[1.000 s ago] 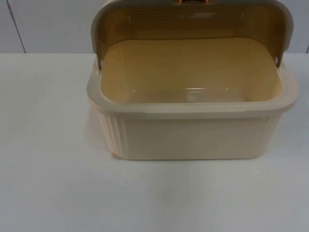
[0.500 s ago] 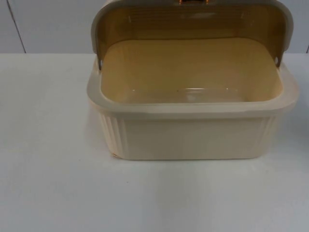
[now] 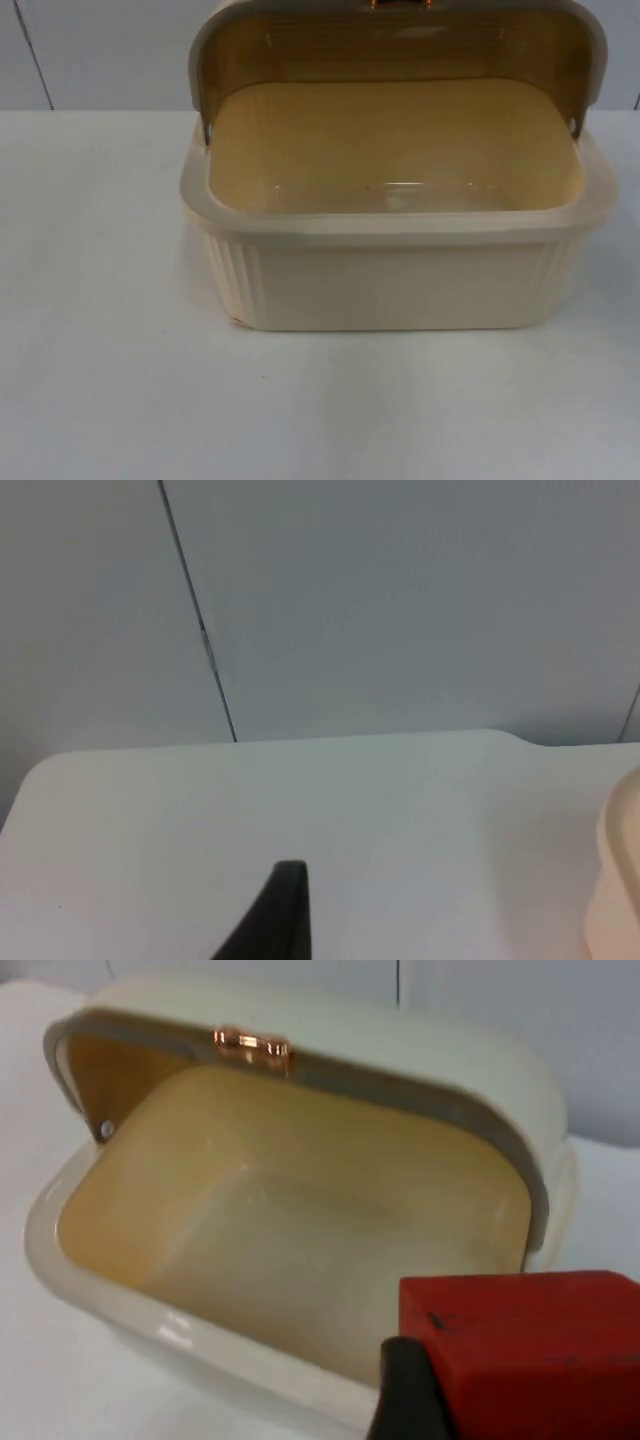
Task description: Open the box lid with the left hand, place the block into the box with the right hand, then close the box lid with the left hand.
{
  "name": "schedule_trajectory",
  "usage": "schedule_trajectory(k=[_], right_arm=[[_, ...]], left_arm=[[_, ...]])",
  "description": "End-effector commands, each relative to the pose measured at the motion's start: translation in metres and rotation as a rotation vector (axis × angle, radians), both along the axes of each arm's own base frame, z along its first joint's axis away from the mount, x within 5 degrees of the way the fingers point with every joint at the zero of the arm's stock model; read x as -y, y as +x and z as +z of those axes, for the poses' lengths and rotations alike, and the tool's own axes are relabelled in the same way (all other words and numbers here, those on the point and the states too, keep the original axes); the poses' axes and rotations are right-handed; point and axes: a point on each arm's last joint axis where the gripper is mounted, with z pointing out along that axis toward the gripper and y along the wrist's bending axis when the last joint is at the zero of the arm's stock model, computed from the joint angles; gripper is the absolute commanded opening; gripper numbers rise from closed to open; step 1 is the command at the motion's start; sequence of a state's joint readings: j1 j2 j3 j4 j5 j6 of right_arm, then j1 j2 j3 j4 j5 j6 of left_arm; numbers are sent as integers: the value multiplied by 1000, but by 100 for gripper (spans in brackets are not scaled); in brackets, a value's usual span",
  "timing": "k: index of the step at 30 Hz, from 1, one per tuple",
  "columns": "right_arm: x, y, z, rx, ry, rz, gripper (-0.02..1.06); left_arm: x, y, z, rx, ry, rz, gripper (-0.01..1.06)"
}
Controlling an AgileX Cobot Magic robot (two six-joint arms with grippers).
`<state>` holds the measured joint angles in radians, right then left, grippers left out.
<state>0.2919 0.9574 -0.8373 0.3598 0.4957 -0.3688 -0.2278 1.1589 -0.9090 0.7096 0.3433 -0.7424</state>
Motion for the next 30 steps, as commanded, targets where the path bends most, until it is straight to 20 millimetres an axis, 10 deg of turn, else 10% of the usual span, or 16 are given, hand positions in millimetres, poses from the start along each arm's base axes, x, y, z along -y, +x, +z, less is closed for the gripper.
schedule_trajectory(k=[1,11,30], right_arm=[[-8,7,0,51,-19,22,1],[-63,51,-50,22,-116,141,1],[-89,116,-110,117,-141,57,1]], left_arm=[[3,0,3,11,-26,-10,104],[3,0,3,13,-29,-12,104],[3,0,3,13,-29,-12,104]])
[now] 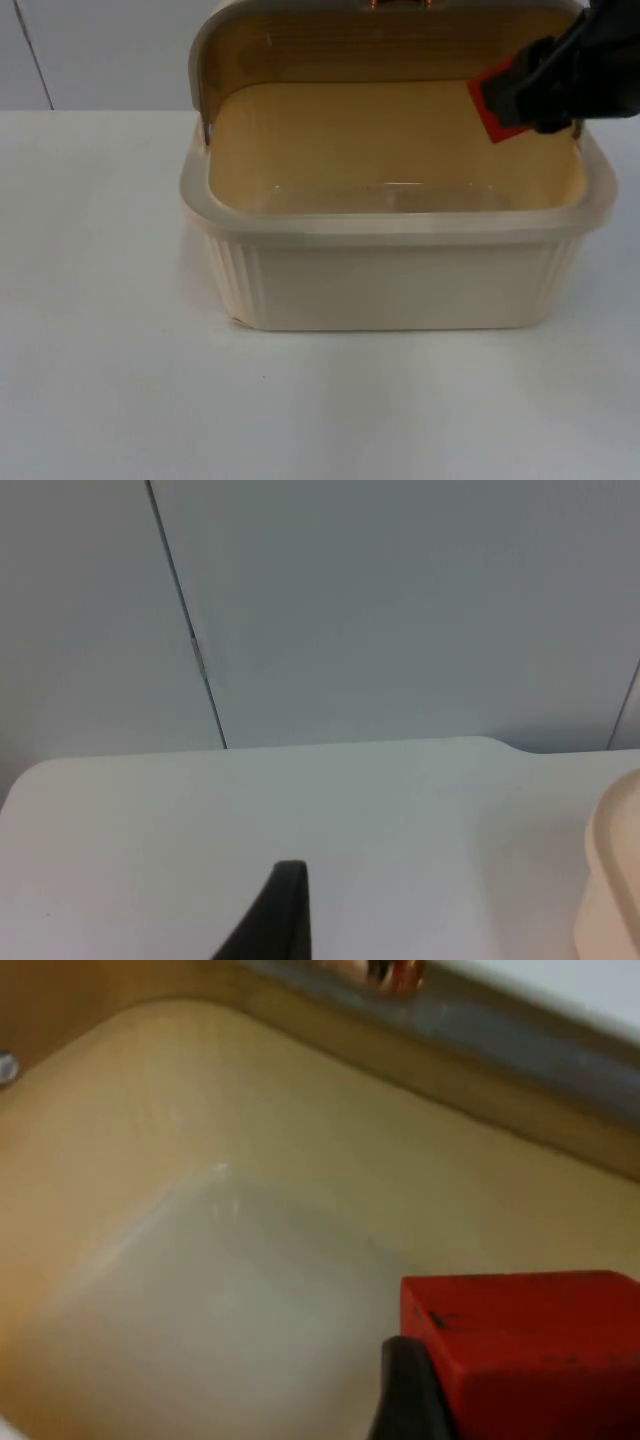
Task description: Open the box lid with the left hand, place the block into the box with the right hand, then close the box lid with the left hand.
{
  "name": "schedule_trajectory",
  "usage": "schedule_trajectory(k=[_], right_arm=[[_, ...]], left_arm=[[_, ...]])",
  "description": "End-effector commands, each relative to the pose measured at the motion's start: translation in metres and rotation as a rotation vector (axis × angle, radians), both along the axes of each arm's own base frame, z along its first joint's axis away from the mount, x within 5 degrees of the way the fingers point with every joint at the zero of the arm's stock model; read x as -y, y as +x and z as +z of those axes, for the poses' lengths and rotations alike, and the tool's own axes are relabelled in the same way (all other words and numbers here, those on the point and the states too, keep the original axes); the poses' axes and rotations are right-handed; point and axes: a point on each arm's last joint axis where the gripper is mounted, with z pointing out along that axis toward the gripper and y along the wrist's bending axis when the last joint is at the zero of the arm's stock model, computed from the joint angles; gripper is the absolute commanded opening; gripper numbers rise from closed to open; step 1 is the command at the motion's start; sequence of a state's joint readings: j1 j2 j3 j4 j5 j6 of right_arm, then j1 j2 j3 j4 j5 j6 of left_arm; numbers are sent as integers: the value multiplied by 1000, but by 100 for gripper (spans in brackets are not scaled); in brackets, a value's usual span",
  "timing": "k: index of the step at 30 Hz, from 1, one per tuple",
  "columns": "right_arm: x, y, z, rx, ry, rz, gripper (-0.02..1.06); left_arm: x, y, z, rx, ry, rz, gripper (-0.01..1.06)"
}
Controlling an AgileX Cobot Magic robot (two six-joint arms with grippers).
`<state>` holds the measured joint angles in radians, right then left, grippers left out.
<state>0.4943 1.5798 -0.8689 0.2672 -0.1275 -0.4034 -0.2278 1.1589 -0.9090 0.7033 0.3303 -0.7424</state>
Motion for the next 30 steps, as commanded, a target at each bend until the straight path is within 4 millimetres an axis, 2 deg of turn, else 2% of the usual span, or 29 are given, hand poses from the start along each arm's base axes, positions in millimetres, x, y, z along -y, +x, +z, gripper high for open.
schedule_trajectory(k=[1,18,28,30], right_arm=[[-4,7,2,52,33,-18,1],[-12,28,-51,18,19,-63,1],[-12,28,-53,12,15,-64,1],[-12,28,-53,12,15,-63,6]], left_arm=[[2,0,2,5,-20,-5,104],[2,0,2,2,-19,-2,104],[2,0,2,2,-19,-2,104],[2,0,2,2,-19,-2,104]])
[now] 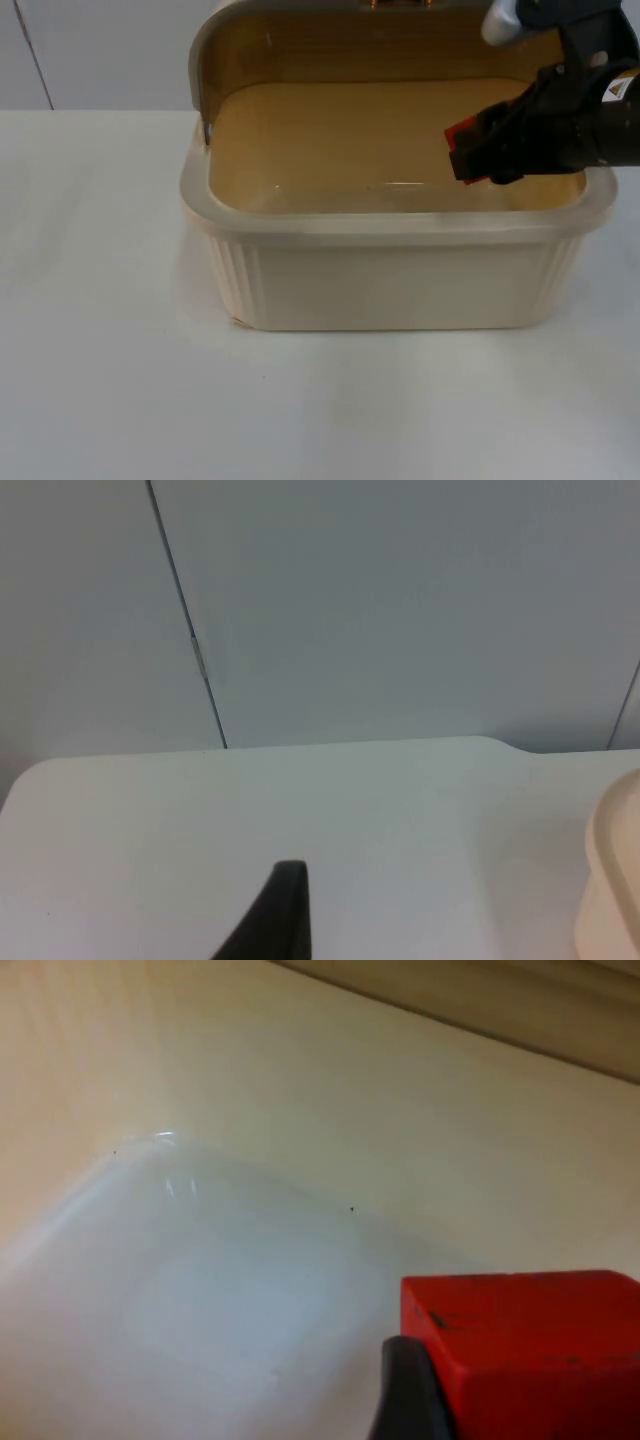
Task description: Open the box lid with the left hand, place the block into the box with the right hand, then close the box lid with the left hand.
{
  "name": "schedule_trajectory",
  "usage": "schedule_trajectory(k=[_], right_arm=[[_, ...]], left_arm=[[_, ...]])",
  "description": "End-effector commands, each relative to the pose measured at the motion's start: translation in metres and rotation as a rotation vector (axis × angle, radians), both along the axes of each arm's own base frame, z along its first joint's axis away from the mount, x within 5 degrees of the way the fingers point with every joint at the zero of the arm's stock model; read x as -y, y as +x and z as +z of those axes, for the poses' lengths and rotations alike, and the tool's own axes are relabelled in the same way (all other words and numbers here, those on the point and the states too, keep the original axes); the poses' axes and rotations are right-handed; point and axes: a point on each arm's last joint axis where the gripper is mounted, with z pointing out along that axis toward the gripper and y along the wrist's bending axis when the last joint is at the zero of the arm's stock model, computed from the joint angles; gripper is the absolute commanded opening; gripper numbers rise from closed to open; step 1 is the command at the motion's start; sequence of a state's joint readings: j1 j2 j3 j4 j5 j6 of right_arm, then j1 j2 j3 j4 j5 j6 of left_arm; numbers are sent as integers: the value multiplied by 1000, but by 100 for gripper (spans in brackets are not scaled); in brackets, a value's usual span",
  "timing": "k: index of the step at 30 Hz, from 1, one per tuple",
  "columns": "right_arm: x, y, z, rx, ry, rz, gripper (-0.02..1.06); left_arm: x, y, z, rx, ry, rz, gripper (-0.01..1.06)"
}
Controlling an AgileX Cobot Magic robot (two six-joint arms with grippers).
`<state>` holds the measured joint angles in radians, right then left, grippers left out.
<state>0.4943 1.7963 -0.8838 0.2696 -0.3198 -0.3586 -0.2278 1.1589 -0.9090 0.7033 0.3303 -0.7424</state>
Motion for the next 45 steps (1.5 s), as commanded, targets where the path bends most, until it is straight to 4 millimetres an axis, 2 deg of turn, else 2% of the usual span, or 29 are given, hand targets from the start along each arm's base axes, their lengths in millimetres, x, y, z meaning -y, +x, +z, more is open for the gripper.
schedule_trajectory(k=[1,3,5,6,7,8,10,16,20,25,29,30,33,36,45], right_arm=[[-2,1,4,28,15,-2,6],[-2,1,4,25,21,-6,23],[-2,1,4,24,25,-7,48],[-3,1,4,24,24,-5,65],[-3,1,4,24,24,-5,65],[-5,-1,4,26,28,0,82],[-8,-2,5,32,30,7,105],[-22,-9,11,73,43,49,105],[-32,-18,10,36,33,90,105],[-35,-29,23,0,31,126,105],[-28,-50,54,-79,31,165,105],[-28,-50,54,-79,31,165,105],[-19,-68,77,-134,28,197,105],[-13,-80,87,-180,11,221,105],[13,-120,138,-114,3,274,105]], left_arm=[[2,0,2,2,-19,-2,104],[2,0,2,2,-19,-2,104],[2,0,2,1,-18,-1,104],[2,0,2,1,-18,-1,104],[2,0,2,1,-18,-1,104],[2,0,2,0,-12,-3,104],[2,0,2,0,-8,-5,104],[1,0,2,-2,0,-5,104],[1,-1,1,-5,2,-2,104],[1,-1,1,-6,2,-1,104],[0,-1,1,-13,5,5,104],[0,-1,1,-13,5,5,104],[0,-1,1,-13,5,5,104],[0,-1,1,-13,5,5,104],[0,-1,0,-23,0,13,104]])
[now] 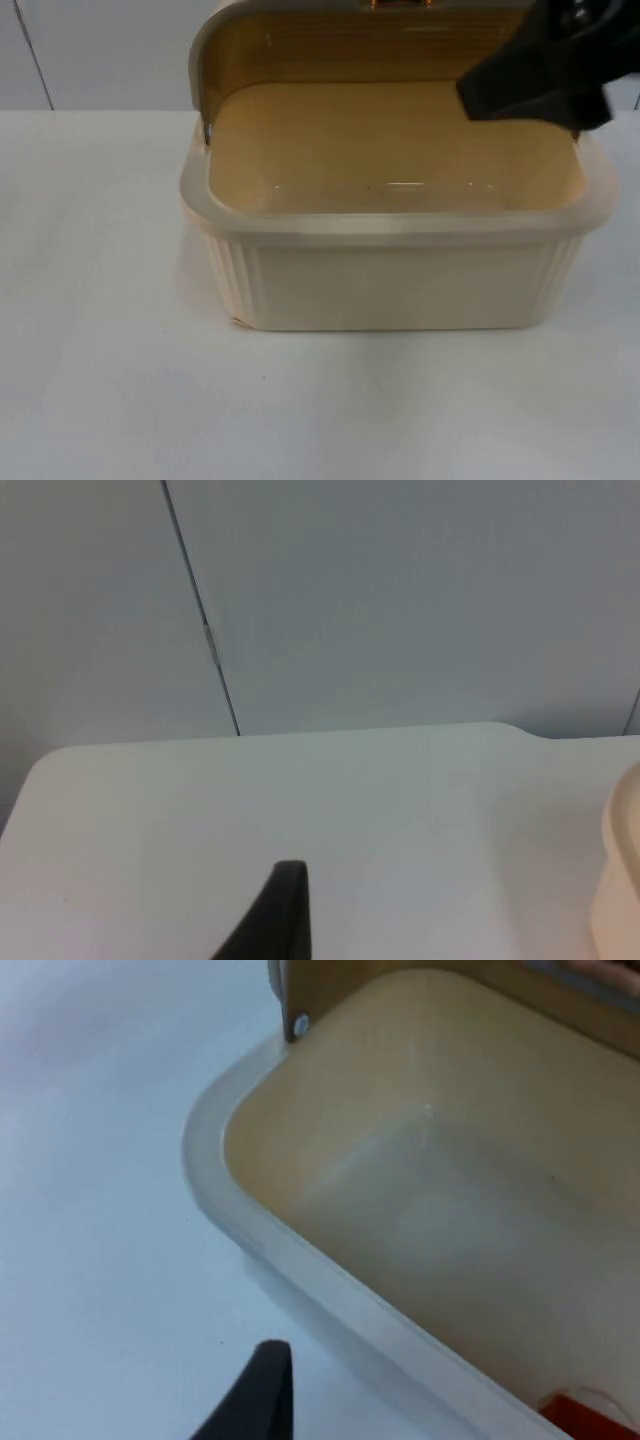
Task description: Open the box lid with the left hand, place the block into the box with the right hand, then close the box lid with the left hand.
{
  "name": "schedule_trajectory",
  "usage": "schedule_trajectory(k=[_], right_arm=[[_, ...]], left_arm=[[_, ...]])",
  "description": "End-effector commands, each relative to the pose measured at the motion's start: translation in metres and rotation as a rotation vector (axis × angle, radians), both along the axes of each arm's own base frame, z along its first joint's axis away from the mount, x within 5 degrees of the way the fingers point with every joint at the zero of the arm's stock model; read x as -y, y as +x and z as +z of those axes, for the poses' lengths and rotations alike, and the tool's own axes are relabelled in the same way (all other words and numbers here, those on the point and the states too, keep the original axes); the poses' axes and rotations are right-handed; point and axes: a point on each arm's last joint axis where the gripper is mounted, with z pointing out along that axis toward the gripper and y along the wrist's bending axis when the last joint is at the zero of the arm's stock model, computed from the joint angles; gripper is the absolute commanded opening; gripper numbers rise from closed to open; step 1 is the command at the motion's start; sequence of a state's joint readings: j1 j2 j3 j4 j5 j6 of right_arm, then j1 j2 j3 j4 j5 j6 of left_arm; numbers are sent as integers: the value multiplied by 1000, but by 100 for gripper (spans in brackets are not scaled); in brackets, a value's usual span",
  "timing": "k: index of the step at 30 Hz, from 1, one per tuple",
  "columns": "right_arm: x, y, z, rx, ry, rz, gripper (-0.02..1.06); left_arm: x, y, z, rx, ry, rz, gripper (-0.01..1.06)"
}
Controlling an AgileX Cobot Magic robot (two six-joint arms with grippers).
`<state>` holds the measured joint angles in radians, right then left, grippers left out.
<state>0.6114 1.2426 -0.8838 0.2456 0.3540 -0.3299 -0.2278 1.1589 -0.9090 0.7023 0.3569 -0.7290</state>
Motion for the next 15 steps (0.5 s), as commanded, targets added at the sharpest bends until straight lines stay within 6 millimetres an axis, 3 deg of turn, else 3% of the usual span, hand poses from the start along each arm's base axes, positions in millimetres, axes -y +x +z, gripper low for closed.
schedule_trajectory(k=[1,6,11,12,15], right_arm=[[10,-13,15,42,-39,25,105],[29,-22,30,74,-36,-60,105],[75,-27,52,121,21,-267,105],[75,-27,52,121,21,-267,105],[108,-34,61,139,29,-416,105]], left_arm=[[1,-1,1,-9,-21,7,104],[1,-1,0,-16,-29,12,104],[1,-1,0,-20,-17,6,104],[1,-1,0,-20,-17,6,104],[1,-1,0,-20,-16,5,104]])
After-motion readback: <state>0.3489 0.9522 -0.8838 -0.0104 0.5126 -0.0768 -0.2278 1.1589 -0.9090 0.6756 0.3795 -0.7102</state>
